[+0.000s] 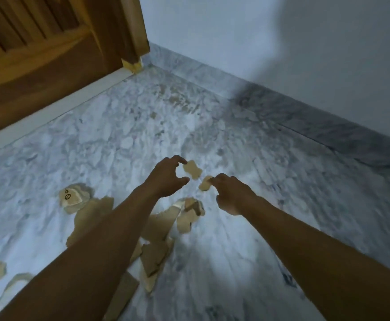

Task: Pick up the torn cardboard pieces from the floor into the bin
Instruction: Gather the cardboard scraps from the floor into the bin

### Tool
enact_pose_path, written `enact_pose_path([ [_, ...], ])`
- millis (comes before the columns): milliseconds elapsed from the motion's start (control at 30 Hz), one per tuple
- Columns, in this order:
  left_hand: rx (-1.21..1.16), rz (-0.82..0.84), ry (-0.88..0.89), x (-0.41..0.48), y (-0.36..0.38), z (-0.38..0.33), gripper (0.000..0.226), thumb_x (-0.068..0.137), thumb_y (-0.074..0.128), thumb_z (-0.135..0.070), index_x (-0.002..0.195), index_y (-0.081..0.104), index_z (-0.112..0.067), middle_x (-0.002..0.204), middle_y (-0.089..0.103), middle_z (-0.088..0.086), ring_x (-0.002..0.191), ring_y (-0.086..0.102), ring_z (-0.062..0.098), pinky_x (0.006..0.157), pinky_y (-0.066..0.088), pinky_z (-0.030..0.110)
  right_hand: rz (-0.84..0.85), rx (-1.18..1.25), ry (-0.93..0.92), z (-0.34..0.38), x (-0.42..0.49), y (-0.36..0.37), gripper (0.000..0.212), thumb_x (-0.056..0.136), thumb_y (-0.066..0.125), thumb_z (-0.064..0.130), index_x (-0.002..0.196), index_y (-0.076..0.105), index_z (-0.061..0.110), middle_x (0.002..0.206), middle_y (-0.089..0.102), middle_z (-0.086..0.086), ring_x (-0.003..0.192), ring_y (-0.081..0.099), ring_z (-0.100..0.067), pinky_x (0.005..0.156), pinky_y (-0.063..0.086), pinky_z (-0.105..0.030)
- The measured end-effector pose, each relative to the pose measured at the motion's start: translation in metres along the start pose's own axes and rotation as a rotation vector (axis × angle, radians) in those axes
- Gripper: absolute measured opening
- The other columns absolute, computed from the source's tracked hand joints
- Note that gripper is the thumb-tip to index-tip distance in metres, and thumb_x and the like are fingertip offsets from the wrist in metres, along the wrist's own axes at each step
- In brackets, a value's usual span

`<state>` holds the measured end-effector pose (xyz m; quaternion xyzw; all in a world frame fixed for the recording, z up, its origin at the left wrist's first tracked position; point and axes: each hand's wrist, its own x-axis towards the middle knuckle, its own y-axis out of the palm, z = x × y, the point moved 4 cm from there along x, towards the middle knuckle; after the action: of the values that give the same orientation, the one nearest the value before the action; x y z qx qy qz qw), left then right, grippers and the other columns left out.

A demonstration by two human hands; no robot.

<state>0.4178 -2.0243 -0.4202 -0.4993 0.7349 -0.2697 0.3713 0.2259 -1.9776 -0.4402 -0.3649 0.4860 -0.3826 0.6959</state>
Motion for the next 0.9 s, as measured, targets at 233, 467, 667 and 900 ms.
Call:
enact_pose_path([
  [233, 0.46, 0.125, 0.123, 0.085, 0.076, 0.025, 0.07, 0.093, 0.049, -0.005, 0.149, 0.027, -0.04, 0.161, 0.016, -0.002, 0.136, 0.034, 0.036, 0.099, 0.045, 0.05, -0.16, -0.178, -0.18, -0.023, 0.065, 0.048, 0.058, 0.096, 0.049, 0.006, 0.149, 0.041, 0.029, 0.154, 0.039, 0.004, 0.122, 0.046, -0.032, 0.088, 0.048, -0.041],
  [467, 0.519, -0.012, 0.029, 0.072, 0.083, 0.038, 0.033, 0.092, 0.057, -0.014, 0.123, 0.05, -0.022, 0.117, 0.051, 0.009, 0.099, 0.05, 0.032, 0.081, 0.049, 0.044, -0.16, -0.116, -0.179, -0.025, 0.073, 0.04, 0.018, 0.098, 0.051, 0.015, 0.114, 0.061, 0.012, 0.112, 0.056, -0.008, 0.103, 0.054, -0.03, 0.075, 0.047, -0.037],
  [667, 0.53, -0.11, 0.123, 0.024, 0.078, 0.053, 0.012, 0.092, 0.057, -0.016, 0.103, 0.061, -0.012, 0.117, 0.055, 0.008, 0.095, 0.056, 0.034, 0.067, 0.047, 0.039, -0.057, -0.004, -0.027, -0.021, 0.059, 0.049, 0.014, 0.094, 0.057, 0.007, 0.102, 0.066, 0.013, 0.107, 0.064, -0.006, 0.1, 0.063, -0.026, 0.085, 0.054, -0.037],
  [900, 0.313, -0.281, 0.024, -0.009, 0.037, 0.061, 0.013, 0.087, 0.057, -0.014, 0.098, 0.05, -0.012, 0.074, 0.062, 0.008, 0.065, 0.059, 0.033, 0.057, 0.046, 0.035, -0.019, 0.544, 0.024, -0.022, 0.032, 0.027, 0.013, 0.076, 0.087, 0.022, 0.084, 0.076, 0.022, 0.084, 0.073, 0.003, 0.078, 0.07, -0.013, 0.063, 0.051, -0.013],
])
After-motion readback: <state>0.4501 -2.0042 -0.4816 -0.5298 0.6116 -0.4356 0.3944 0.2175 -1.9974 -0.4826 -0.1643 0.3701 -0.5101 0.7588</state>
